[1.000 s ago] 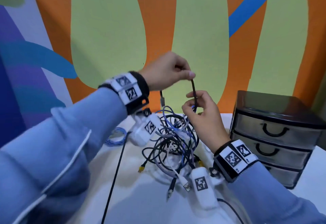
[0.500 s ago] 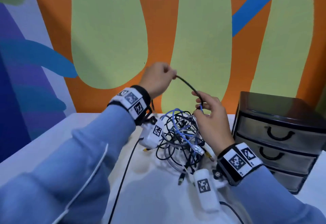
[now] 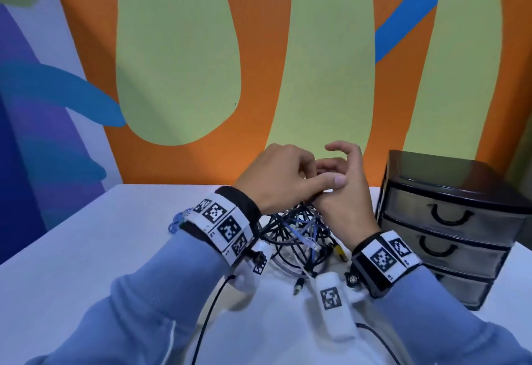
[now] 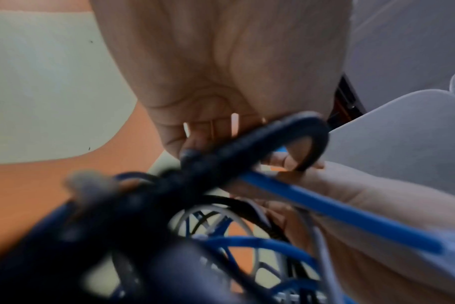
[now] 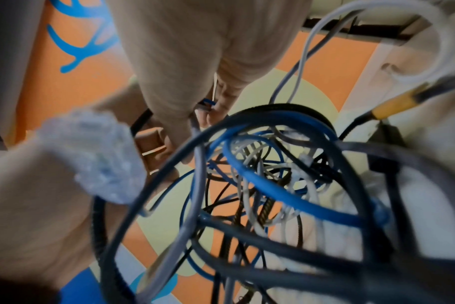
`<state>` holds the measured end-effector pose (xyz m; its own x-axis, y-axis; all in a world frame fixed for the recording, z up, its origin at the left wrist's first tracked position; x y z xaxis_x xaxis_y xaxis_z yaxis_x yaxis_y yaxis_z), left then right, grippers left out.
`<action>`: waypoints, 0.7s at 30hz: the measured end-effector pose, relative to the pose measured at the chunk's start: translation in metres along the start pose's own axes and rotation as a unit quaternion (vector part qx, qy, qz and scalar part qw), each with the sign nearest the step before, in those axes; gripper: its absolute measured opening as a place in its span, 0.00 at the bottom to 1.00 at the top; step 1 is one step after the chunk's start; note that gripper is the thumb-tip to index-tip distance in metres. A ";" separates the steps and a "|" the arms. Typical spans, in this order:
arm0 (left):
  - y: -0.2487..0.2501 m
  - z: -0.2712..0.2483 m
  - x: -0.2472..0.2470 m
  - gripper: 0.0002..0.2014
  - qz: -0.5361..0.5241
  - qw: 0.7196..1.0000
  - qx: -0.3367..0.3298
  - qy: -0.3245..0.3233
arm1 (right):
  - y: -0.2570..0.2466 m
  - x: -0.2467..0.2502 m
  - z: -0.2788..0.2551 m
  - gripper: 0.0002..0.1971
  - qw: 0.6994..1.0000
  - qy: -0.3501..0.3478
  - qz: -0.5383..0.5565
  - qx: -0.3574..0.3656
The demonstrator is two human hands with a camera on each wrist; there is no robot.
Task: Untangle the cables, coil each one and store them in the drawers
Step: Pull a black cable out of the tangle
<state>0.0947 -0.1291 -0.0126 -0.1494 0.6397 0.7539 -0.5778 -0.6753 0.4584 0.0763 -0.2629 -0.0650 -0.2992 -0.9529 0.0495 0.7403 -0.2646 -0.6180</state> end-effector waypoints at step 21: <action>-0.031 -0.012 0.014 0.09 0.119 0.988 -0.034 0.091 | 0.004 -0.004 -0.001 0.17 0.994 -0.091 -0.057 0.023</action>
<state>0.1004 -0.0948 -0.0221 -0.4261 0.5247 0.7370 -0.5605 -0.7926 0.2402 0.0801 -0.2605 -0.0681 -0.2716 -0.9266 0.2600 0.7367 -0.3741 -0.5634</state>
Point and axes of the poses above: each hand's wrist, its own z-axis towards the middle knuckle, its own x-axis out of the back of the hand, y = z × x, the point moved 5 cm from there along z, towards the middle knuckle, and after that the axes turned 13 degrees about x, right-handed, at the moved point
